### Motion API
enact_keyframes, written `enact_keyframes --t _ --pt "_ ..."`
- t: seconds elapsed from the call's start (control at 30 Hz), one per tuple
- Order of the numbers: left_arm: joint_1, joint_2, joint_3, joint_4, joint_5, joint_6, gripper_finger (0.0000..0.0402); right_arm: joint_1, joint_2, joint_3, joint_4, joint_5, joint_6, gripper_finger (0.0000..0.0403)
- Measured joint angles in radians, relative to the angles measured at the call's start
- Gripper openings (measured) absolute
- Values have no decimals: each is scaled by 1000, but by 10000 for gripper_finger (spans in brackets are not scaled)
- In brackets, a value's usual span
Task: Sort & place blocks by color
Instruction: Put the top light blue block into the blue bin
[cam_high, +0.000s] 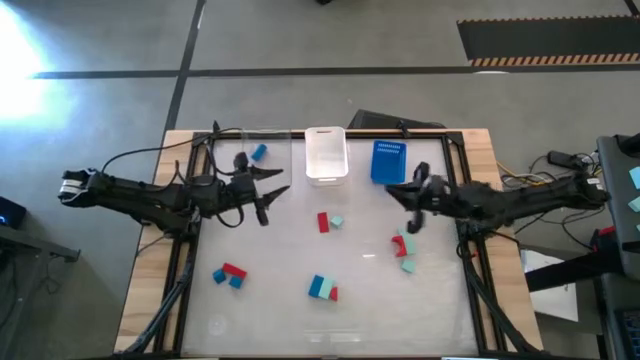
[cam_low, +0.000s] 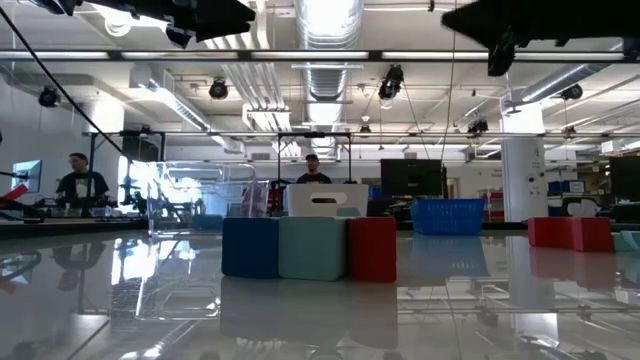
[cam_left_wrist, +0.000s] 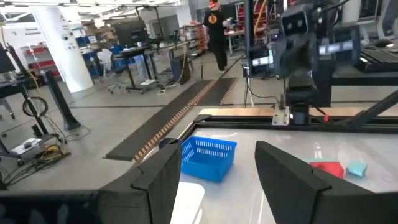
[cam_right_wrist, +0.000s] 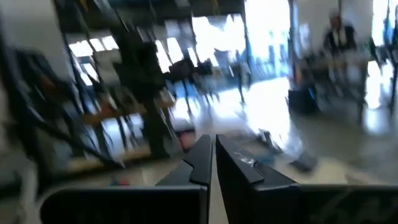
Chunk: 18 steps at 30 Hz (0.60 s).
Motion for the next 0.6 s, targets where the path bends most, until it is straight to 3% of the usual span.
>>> enact_keyframes --t 0.27,0.43,0.6 --pt "0 -15 -4 -1 0 14 190 0 192 294 -554 22 130 13" --pt "0 -17 -4 0 0 45 190 0 327 427 -818 7 109 13" --pt "0 -17 -13 -1 1 45 190 -29 457 534 -937 -164 21 13"
